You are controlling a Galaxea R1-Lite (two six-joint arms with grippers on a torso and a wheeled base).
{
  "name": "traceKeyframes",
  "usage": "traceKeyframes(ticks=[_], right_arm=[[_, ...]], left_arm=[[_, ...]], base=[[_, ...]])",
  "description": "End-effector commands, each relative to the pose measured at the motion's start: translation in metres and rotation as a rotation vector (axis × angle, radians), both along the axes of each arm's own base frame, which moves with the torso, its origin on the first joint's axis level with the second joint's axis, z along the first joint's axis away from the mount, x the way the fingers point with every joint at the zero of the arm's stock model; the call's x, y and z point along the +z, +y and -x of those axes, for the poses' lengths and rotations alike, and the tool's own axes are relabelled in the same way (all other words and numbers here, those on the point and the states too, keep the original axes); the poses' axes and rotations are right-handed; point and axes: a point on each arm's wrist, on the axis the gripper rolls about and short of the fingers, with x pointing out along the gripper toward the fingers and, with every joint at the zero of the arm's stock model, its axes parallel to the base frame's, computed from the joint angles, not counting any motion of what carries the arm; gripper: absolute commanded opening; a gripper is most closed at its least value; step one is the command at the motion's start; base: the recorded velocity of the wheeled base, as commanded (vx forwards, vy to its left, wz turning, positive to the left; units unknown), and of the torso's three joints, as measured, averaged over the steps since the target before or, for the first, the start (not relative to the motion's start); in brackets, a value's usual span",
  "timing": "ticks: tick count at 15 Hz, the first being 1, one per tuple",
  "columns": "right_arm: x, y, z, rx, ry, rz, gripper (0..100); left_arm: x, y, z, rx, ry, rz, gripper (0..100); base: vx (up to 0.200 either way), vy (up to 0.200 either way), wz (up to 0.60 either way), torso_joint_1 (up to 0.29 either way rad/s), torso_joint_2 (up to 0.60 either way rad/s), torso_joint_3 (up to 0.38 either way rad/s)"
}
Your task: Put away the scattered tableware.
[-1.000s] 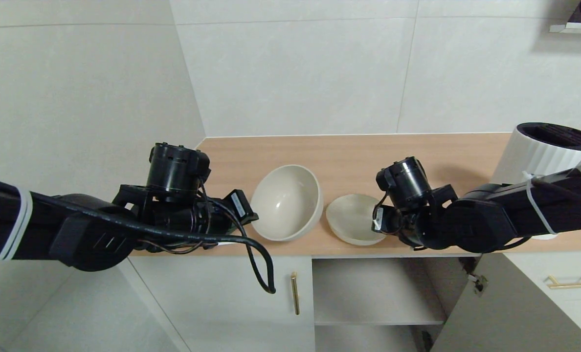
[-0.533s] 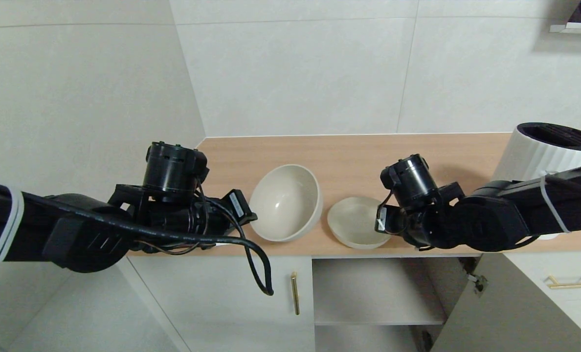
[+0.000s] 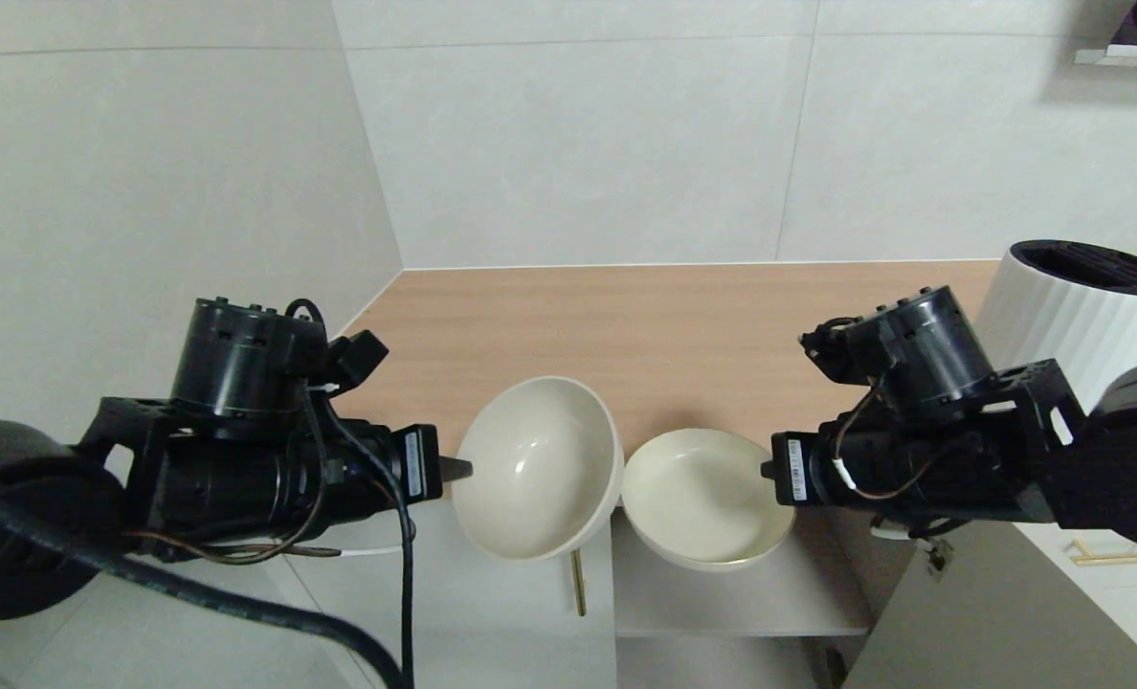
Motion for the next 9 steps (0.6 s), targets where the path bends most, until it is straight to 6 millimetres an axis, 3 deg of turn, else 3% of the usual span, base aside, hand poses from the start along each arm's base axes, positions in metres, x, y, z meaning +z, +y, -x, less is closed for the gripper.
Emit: traceKeyframes(ticks=[1,9], right_arm=[[0.005,-0.009,0.014,0.023,-0.025,0.003,0],[-0.01,-0.006,0.022,0.09,0.0,0.073,0]], left_arm=[[0.008,0.007,0.016,-0.017,-0.037,0.001,0],[0.004,0.013,0.024,-0.058,-0.052,-0.036,0]], base=[[0.0,0.0,0.0,0.0,0.0,0.0],[0.0,0.0,0.0,0.0,0.0,0.0]])
